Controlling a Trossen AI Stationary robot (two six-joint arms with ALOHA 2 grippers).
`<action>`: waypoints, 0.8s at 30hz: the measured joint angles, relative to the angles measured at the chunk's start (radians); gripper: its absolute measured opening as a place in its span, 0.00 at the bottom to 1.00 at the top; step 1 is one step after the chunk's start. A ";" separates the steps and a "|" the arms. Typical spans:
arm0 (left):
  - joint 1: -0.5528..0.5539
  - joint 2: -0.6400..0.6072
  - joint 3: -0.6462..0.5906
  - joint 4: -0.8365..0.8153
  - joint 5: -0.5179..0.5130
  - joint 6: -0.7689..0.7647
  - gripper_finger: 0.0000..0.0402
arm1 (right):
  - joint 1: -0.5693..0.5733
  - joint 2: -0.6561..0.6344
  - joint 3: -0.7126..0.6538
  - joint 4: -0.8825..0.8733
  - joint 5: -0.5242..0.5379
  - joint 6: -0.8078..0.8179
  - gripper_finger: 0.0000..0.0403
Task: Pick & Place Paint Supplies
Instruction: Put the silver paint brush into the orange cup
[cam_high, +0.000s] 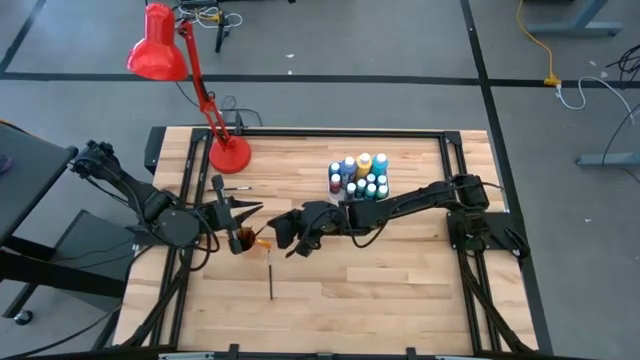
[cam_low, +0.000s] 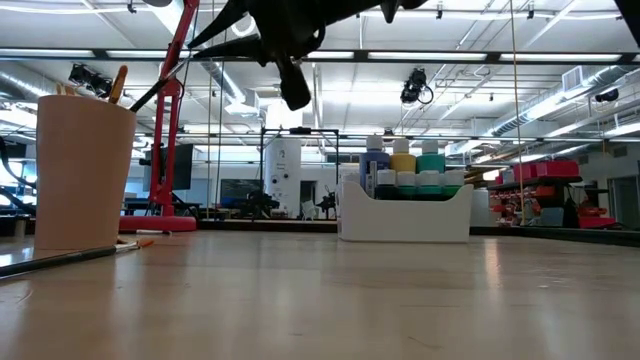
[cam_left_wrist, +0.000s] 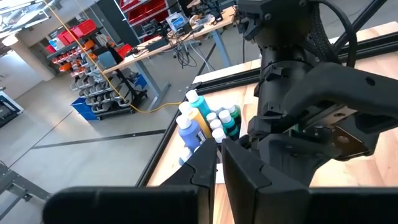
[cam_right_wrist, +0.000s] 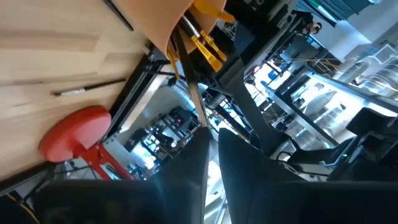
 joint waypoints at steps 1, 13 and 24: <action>0.000 0.000 0.000 0.000 0.000 0.000 0.08 | 0.000 0.000 0.000 -0.002 -0.001 0.006 0.10; 0.000 0.000 0.000 -0.015 0.000 -0.044 0.08 | 0.003 0.000 0.000 0.096 -0.093 0.239 0.17; 0.000 0.000 0.000 -0.112 -0.081 -0.192 0.10 | 0.030 -0.006 0.000 0.140 0.254 0.977 0.15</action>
